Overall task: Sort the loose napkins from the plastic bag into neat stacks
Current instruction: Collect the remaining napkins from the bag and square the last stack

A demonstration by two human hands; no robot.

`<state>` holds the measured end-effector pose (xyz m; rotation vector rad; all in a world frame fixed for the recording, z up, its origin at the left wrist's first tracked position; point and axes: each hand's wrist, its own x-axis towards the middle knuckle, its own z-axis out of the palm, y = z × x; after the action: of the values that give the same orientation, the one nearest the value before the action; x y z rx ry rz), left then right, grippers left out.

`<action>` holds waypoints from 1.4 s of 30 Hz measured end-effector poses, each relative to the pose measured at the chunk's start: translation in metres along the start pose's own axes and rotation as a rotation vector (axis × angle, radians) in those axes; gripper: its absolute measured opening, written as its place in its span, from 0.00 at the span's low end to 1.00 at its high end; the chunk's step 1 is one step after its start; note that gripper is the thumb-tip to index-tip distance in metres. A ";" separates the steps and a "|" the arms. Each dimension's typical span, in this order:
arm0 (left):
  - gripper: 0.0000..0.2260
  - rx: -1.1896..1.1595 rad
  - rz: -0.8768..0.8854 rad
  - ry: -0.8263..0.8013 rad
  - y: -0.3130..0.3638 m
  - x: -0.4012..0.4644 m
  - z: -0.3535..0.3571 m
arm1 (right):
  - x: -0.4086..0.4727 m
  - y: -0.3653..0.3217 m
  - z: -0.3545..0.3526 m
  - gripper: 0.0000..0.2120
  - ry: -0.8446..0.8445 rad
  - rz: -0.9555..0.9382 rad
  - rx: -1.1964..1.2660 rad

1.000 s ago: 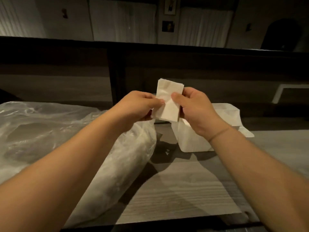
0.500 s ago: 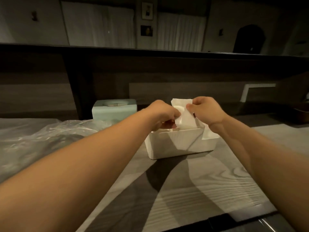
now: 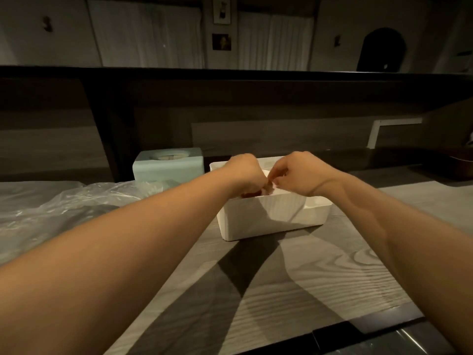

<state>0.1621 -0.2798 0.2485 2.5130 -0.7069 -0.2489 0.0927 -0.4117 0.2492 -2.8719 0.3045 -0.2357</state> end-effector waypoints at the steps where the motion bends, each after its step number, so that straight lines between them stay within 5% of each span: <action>1: 0.10 0.096 0.074 0.080 -0.002 0.000 -0.002 | 0.000 -0.001 -0.002 0.10 -0.026 -0.009 -0.050; 5: 0.06 0.321 0.222 0.229 -0.012 -0.001 -0.011 | 0.000 -0.011 -0.005 0.11 0.019 -0.072 -0.120; 14: 0.09 0.554 0.225 -0.003 -0.028 -0.003 -0.017 | 0.003 -0.012 -0.006 0.09 -0.100 -0.003 -0.120; 17: 0.12 0.465 0.254 0.015 -0.032 -0.009 -0.020 | 0.003 -0.018 -0.003 0.08 -0.086 0.013 -0.135; 23: 0.13 0.084 0.322 0.311 -0.061 -0.042 -0.033 | -0.011 -0.041 0.013 0.09 0.243 -0.087 -0.082; 27: 0.12 -0.097 0.223 0.432 -0.091 -0.064 -0.034 | -0.022 -0.065 0.025 0.13 0.216 -0.127 0.086; 33: 0.11 -0.169 0.062 0.310 -0.131 -0.068 -0.018 | -0.032 -0.074 0.043 0.24 0.159 -0.133 0.047; 42: 0.19 0.066 0.064 0.193 -0.118 -0.019 -0.006 | -0.044 -0.054 0.038 0.24 0.154 -0.066 0.000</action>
<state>0.1996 -0.1809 0.1930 2.5276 -0.7255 0.0404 0.0671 -0.3419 0.2212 -2.8718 0.2368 -0.4700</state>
